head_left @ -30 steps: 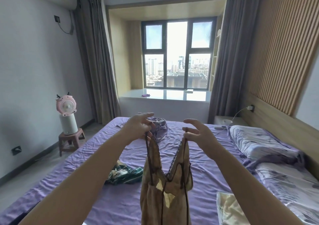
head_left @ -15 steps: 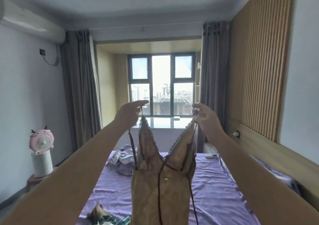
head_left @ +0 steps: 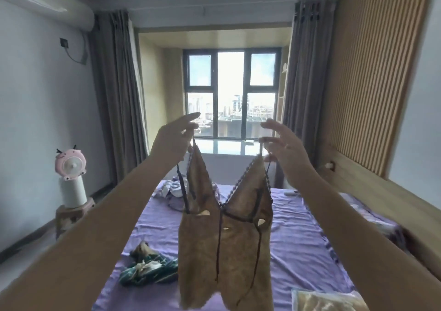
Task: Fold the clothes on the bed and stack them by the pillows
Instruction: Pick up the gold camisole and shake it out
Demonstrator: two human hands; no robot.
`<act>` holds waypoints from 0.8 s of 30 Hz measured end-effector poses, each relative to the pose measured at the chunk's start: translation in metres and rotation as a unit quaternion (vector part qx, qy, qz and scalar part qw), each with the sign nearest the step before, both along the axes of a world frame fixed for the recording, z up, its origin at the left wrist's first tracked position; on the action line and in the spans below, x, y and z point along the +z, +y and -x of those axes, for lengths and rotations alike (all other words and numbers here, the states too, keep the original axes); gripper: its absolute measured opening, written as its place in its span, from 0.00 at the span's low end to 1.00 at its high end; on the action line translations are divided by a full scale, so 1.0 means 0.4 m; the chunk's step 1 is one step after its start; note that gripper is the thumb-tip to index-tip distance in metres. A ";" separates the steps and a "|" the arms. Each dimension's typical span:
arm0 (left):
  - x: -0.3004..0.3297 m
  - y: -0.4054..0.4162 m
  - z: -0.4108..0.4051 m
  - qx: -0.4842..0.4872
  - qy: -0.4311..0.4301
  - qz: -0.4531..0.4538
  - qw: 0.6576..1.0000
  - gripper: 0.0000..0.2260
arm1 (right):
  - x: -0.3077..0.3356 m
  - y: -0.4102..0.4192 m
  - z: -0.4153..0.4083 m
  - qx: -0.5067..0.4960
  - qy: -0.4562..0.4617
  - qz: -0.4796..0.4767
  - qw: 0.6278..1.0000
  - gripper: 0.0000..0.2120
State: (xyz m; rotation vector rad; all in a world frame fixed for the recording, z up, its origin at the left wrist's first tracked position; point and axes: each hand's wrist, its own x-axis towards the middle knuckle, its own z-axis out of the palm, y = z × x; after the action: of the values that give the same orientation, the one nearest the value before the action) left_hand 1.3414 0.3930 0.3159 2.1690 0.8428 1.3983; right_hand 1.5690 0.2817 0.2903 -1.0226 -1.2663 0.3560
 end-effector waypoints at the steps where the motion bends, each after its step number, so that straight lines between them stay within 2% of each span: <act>1: -0.048 -0.011 0.012 0.001 0.001 0.017 1.000 0.17 | -0.041 -0.006 0.010 0.001 0.002 0.021 1.000 0.19; 7: -0.404 -0.061 0.087 0.014 0.071 0.131 0.989 0.15 | -0.370 -0.034 0.101 -0.008 0.006 0.181 0.983 0.19; 13: -0.692 -0.130 0.181 -0.036 0.128 0.250 0.959 0.14 | -0.704 -0.122 0.205 -0.016 0.040 0.327 0.944 0.19; 21: -0.905 -0.200 0.273 -0.105 0.168 0.388 0.900 0.10 | -0.912 -0.203 0.328 -0.070 0.048 0.427 0.900 0.19; 24: -0.998 -0.201 0.307 -0.098 0.226 0.415 0.876 0.10 | -1.001 -0.235 0.363 -0.082 0.072 0.479 0.871 0.19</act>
State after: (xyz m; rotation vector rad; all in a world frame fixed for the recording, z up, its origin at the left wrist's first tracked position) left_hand 1.2186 0.3128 -0.0834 1.7958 1.0837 0.2865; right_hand 1.4238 0.1877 -0.1101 -1.8851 -0.8233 0.9644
